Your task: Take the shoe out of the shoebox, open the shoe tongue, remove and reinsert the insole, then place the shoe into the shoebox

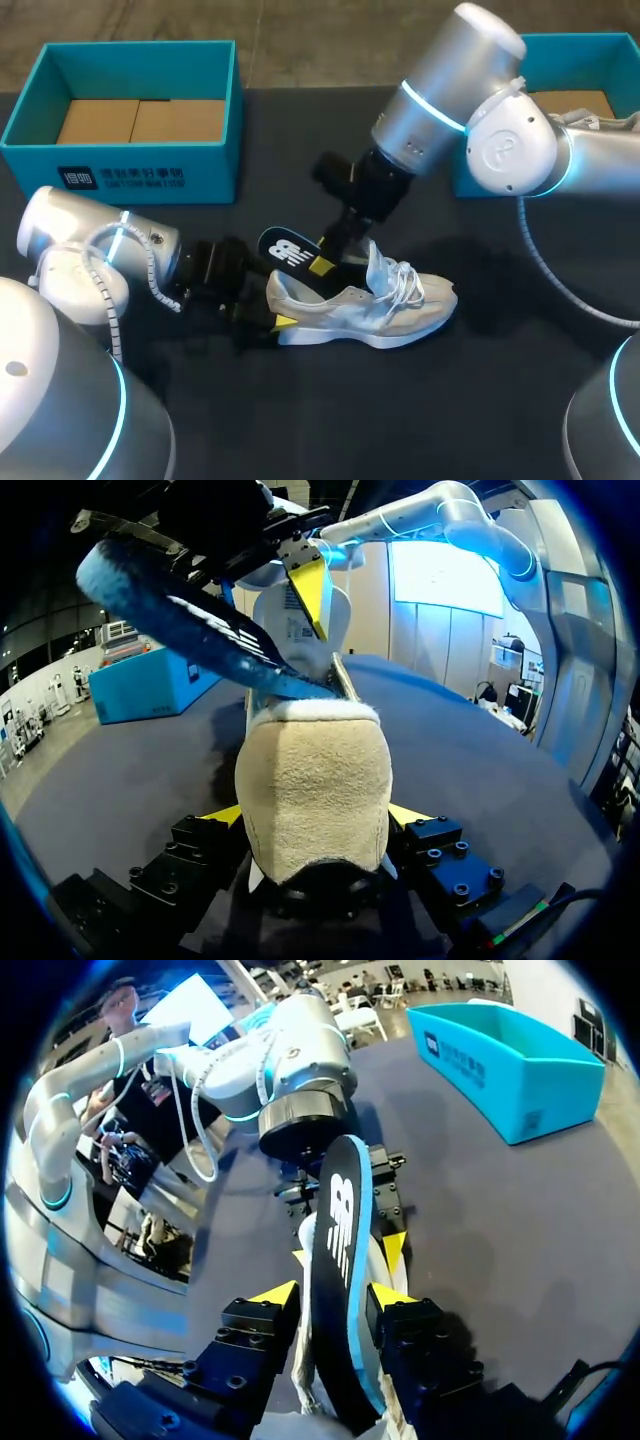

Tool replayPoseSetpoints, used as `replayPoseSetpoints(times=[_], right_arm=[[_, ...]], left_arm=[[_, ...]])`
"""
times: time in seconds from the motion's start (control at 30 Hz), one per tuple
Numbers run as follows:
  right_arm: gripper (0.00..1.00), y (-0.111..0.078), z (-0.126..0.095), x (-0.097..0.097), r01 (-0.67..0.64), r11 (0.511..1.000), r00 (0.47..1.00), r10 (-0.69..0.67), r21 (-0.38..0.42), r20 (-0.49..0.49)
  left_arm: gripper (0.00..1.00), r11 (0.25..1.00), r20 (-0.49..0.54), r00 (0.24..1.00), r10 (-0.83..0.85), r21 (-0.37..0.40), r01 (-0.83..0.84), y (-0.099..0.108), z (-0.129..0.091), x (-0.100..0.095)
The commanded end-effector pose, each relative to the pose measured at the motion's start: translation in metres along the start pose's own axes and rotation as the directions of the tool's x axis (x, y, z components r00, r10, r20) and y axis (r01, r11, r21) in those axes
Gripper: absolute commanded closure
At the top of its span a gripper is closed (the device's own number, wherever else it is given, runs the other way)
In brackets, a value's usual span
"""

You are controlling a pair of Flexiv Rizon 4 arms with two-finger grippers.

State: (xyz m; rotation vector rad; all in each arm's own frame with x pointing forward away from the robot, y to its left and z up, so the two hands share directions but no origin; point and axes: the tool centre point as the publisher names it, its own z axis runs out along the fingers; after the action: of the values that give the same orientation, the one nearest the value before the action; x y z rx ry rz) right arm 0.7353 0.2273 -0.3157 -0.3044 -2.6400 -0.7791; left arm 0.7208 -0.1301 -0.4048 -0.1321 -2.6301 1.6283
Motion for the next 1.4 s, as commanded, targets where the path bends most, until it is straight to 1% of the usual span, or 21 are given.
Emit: replayPoseSetpoints(times=[0.03, 0.17, 0.23, 0.27, 0.3, 0.33, 0.47, 0.57, 0.73, 0.83, 0.9, 1.4], right_arm=[[0.62, 0.008, 0.009, -0.003, 0.002, 1.0, 1.0, -0.001, 0.018, -0.013], [0.67, 0.008, 0.01, -0.003, -0.002, 1.0, 1.0, 0.002, 0.025, -0.015], [0.76, 0.008, 0.011, -0.003, -0.004, 1.0, 1.0, 0.005, 0.027, -0.016], [0.84, 0.008, 0.012, -0.003, -0.006, 1.0, 1.0, 0.007, 0.031, -0.017], [0.95, 0.008, 0.012, -0.003, -0.008, 1.0, 1.0, 0.008, 0.03, -0.019], [1.0, 0.008, 0.012, -0.003, -0.009, 1.0, 1.0, 0.009, 0.03, -0.02], [1.0, 0.011, 0.012, -0.003, -0.005, 1.0, 1.0, 0.005, 0.022, -0.02], [1.0, 0.018, 0.009, -0.001, -0.001, 1.0, 1.0, 0.001, -0.019, -0.005], [1.0, 0.04, -0.004, 0.0, 0.035, 0.996, 0.999, -0.032, -0.084, 0.04], [1.0, 0.056, -0.01, 0.0, 0.069, 0.993, 0.996, -0.062, -0.099, 0.067], [1.0, 0.069, -0.014, 0.0, 0.076, 0.988, 0.993, -0.063, -0.135, 0.103], [1.0, 0.069, -0.014, 0.0, 0.076, 0.988, 0.993, -0.063, -0.135, 0.103]], left_arm=[[1.0, 1.0, 0.0, 1.0, -0.001, -0.004, 0.001, 0.003, 0.001, 0.0], [1.0, 1.0, 0.0, 1.0, -0.001, -0.004, 0.001, 0.003, 0.001, 0.0], [1.0, 1.0, 0.0, 1.0, -0.001, -0.004, 0.001, 0.003, 0.001, 0.0], [1.0, 1.0, 0.0, 1.0, -0.001, -0.004, 0.001, 0.003, 0.001, 0.0], [1.0, 1.0, 0.0, 1.0, -0.001, -0.004, 0.001, 0.003, 0.001, 0.0], [1.0, 1.0, 0.0, 1.0, -0.001, -0.004, 0.001, 0.003, 0.001, 0.0], [1.0, 1.0, 0.0, 1.0, -0.001, -0.004, 0.001, 0.003, 0.001, 0.0], [1.0, 1.0, 0.0, 1.0, -0.001, -0.004, 0.001, 0.003, 0.001, 0.0], [1.0, 1.0, 0.0, 1.0, -0.001, -0.004, 0.001, 0.003, 0.001, 0.0], [1.0, 1.0, 0.0, 1.0, -0.001, -0.004, 0.001, 0.003, 0.001, 0.0], [1.0, 1.0, 0.0, 1.0, -0.001, -0.004, 0.001, 0.003, 0.001, 0.0], [1.0, 1.0, 0.0, 1.0, -0.001, -0.004, 0.001, 0.003, 0.001, 0.0]])
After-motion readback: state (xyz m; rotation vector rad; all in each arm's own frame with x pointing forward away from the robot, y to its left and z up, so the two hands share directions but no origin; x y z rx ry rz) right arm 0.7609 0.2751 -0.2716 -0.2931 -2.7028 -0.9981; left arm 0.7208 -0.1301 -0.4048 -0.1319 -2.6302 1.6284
